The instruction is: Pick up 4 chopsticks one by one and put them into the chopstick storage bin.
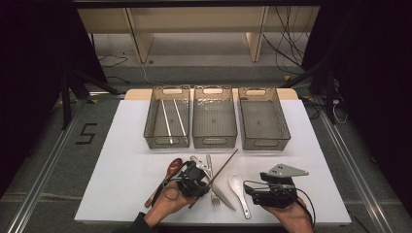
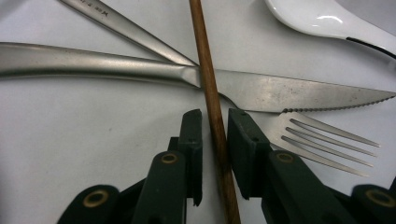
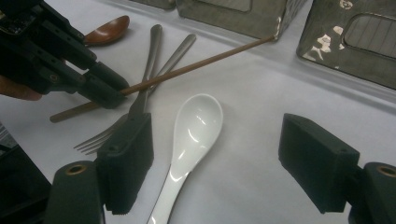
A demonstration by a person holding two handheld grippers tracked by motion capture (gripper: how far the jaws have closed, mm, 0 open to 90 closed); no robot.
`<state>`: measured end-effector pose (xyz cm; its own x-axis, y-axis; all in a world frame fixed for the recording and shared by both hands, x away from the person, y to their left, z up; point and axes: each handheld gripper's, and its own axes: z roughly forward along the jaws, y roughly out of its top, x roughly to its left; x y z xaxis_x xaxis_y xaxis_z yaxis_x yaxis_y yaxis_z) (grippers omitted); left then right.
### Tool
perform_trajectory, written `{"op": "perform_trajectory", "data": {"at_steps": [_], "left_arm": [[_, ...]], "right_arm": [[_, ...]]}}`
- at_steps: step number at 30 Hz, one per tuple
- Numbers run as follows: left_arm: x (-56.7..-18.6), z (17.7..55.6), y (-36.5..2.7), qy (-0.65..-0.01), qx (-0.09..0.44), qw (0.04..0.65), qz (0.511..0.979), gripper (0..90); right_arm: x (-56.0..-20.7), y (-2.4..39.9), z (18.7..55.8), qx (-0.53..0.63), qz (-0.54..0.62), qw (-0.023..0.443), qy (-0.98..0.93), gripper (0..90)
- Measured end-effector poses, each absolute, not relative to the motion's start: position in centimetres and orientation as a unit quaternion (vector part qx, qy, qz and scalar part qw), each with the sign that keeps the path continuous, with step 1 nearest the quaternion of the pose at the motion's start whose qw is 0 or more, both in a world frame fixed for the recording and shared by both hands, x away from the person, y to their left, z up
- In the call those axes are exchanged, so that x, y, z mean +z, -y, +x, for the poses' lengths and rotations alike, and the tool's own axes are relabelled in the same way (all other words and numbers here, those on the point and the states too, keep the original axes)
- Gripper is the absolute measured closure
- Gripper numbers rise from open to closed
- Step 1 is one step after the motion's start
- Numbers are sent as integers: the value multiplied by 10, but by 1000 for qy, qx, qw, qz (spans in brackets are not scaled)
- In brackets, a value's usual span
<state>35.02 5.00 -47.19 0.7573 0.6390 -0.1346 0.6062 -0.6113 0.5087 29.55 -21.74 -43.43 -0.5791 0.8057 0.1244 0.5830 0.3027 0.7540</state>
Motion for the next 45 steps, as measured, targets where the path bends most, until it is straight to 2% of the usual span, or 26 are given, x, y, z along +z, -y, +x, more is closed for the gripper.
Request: {"op": "perform_trajectory", "data": {"at_steps": [6,15,24,45], "left_arm": [[-472,350,-50,-342,41,269,899,823],[-471,351,-54,-334,44,274,901,841],[-453,352,-63,-321,36,298,898,842],[-410,378,-114,-383,71,370,843,841]], "right_arm": [[-434,217,295,397,437,140,-795,273],[-434,218,295,396,438,140,-795,273],[-434,218,295,397,438,139,-794,274],[-435,218,296,398,439,139,-793,273]]}}
